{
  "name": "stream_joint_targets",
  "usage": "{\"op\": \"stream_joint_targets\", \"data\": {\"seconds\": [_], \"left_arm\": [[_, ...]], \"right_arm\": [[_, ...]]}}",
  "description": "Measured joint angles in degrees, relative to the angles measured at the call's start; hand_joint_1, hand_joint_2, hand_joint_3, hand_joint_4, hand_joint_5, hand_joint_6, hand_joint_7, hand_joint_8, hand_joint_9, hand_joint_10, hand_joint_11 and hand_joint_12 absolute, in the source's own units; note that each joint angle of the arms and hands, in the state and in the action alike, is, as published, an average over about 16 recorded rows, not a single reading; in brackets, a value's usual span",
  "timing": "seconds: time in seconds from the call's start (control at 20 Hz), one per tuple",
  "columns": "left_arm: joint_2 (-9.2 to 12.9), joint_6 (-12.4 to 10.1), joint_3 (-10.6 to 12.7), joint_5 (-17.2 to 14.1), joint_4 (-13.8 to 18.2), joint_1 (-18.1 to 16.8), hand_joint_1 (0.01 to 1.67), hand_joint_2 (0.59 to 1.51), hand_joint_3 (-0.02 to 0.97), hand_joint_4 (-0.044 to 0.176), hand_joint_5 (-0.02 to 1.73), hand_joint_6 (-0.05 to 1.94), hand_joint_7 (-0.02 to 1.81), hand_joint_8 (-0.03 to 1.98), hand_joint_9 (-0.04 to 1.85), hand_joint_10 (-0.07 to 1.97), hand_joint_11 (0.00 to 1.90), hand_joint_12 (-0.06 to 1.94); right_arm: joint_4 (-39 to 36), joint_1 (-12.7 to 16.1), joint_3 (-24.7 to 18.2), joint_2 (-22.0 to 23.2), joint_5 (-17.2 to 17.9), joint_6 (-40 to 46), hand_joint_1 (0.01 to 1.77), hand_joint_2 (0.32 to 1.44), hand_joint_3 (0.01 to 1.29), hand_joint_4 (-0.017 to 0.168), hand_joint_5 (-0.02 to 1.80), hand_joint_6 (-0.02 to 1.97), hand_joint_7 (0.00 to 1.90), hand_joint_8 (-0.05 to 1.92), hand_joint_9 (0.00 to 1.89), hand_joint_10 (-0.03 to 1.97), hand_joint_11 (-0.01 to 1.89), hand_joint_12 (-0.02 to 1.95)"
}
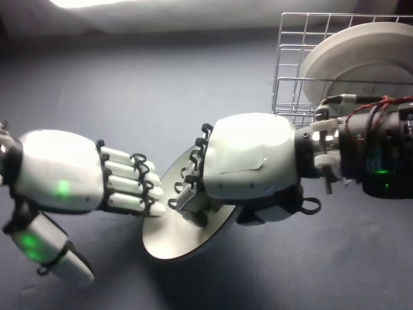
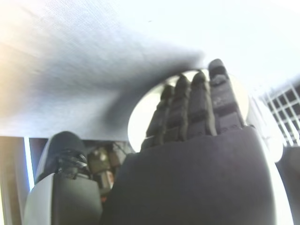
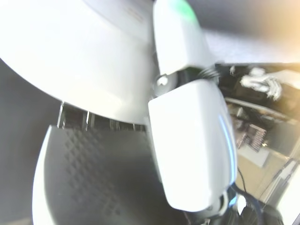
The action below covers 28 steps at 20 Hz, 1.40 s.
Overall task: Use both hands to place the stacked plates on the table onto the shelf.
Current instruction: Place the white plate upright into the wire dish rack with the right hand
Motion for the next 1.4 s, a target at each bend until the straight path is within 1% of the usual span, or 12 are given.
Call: {"op": "stream_joint_targets", "data": {"seconds": [0.1,0.25,0.45,0.65,0.9,1.15,1.4], "left_arm": [[1.0,0.0,-0.1,-0.3,0.3,-1.6,0.02,1.095,0.016,-0.001,0.01,0.0,0.01,0.0,0.0,0.0,0.02,0.01],[2.8,0.0,-0.2,-1.0,0.7,-4.1,0.02,1.096,0.016,0.001,0.01,0.01,0.02,0.0,0.01,0.0,0.02,0.01],[5.5,-0.1,0.3,-2.0,1.0,-7.0,0.02,1.097,0.016,0.002,0.02,0.01,0.02,0.0,0.02,0.01,0.02,0.01],[7.9,-0.6,0.8,-3.0,1.3,-8.9,0.02,1.098,0.016,0.001,0.02,0.01,0.02,0.0,0.02,0.01,0.02,0.01],[10.1,-1.5,1.7,-4.2,2.2,-10.0,0.01,1.098,0.016,0.001,0.02,0.01,0.02,0.0,0.02,0.01,0.02,0.01],[11.4,-2.7,2.5,-5.0,3.2,-10.3,0.01,1.099,0.016,0.001,0.02,0.01,0.02,0.0,0.02,0.01,0.02,0.01],[11.8,-3.7,3.1,-5.6,4.4,-10.8,0.01,1.1,0.016,0.001,0.02,0.01,0.02,0.0,0.02,0.01,0.02,0.01]], "right_arm": [[0.6,0.7,-0.8,1.0,0.2,0.0,1.46,0.97,0.01,0.001,0.79,0.74,0.69,0.69,0.79,1.08,0.83,1.57],[2.2,1.8,-2.1,2.7,0.5,0.0,1.42,0.97,0.01,0.001,0.8,0.92,0.69,0.7,0.85,1.15,0.87,1.51],[6.0,3.1,-3.7,5.1,1.2,0.0,1.4,0.97,0.01,-0.001,0.82,1.04,0.69,0.72,0.89,1.22,0.89,1.47],[11.3,4.3,-5.3,7.3,2.3,-0.1,1.39,0.97,0.01,-0.003,0.83,1.09,0.69,0.73,0.91,1.26,0.89,1.47],[19.3,5.6,-6.6,9.6,4.3,-0.1,1.38,0.97,0.01,-0.003,0.84,1.14,0.69,0.75,0.93,1.27,0.88,1.48],[27.5,7.1,-7.6,11.4,5.8,-0.1,1.37,0.97,0.01,-0.004,0.83,1.16,0.69,0.76,0.93,1.27,0.87,1.5],[36.4,9.2,-8.3,13.0,6.0,-0.1,1.37,0.97,0.01,-0.002,0.82,1.16,0.69,0.76,0.92,1.27,0.86,1.52]]}}
